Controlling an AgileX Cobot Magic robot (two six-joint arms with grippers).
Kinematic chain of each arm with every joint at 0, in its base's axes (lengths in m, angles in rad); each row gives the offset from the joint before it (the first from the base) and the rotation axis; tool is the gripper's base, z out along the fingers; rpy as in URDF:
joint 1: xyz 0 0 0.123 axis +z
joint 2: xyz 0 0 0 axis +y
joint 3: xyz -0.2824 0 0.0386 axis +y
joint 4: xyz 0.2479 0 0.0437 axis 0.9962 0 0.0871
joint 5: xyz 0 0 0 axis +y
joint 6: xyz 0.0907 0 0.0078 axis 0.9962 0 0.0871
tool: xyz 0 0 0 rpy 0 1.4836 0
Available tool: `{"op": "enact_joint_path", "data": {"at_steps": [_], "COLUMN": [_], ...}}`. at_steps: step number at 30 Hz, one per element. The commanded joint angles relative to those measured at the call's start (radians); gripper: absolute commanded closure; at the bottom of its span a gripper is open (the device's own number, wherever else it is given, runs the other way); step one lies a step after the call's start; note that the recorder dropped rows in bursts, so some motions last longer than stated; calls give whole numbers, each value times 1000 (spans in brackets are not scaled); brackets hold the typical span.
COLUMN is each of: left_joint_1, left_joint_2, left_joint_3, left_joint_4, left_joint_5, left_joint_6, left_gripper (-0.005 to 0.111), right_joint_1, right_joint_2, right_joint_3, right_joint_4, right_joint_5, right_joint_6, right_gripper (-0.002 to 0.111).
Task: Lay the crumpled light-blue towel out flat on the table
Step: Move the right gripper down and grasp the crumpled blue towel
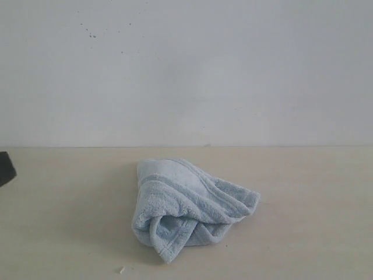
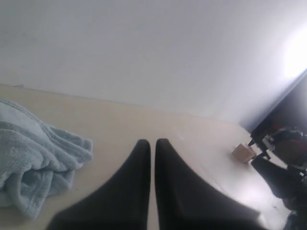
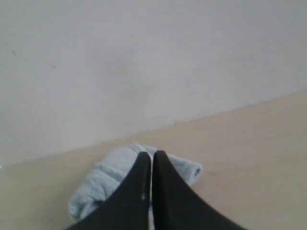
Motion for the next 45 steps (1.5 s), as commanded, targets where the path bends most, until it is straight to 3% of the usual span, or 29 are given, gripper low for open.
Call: {"op": "enact_joint_path", "data": {"at_steps": [1, 5, 12, 15, 17, 19, 22, 24, 29, 35, 37, 39, 40, 45], "left_joint_1": [-8, -8, -8, -8, -10, -10, -11, -11, -11, -11, -11, -11, -11, -11], "left_joint_2": [160, 318, 587, 691, 754, 821, 908, 963, 1083, 1111, 1111, 1111, 1111, 1111], "left_joint_3": [-28, -78, -227, -292, -335, -378, -431, -455, -495, -495, -495, -495, -495, -495], "left_joint_4": [-38, -38, -38, -38, -38, -38, -38, -38, -38, -38, -38, -38, -38, -38], "left_joint_5": [16, 33, 77, 109, 121, 123, 123, 151, 186, 186, 188, 201, 226, 413], "left_joint_6": [161, 260, 403, 440, 444, 444, 444, 444, 472, 507, 506, 502, 486, 472], "left_gripper": [103, 103, 103, 98, 86, 70, 51, 45, 44, 44, 44, 44, 44, 44], "right_joint_1": [-1, -1, -1, -1, -1, -1, -1, -1, -1, -1, -1, -1, -1, -3], "right_joint_2": [300, 642, 1184, 1370, 1473, 1567, 1690, 1753, 1943, 2045, 2043, 2021, 2003, 1860], "right_joint_3": [-126, -312, -784, -971, -1083, -1177, -1307, -1369, -1522, -1538, -1538, -1538, -1538, -1538], "right_joint_4": [-10, -10, 28, 142, 239, 320, 366, 368, 368, 368, 368, 375, 386, 377], "right_joint_5": [57, 91, 346, 461, 512, 559, 645, 681, 711, 790, 800, 798, 795, 792], "right_joint_6": [-117, -245, -496, -642, -738, -821, -898, -914, -938, -959, -960, -956, -939, -928], "right_gripper": [107, 107, 103, 82, 60, 47, 53, 57, 57, 57, 71, 101, 108, 106]}}
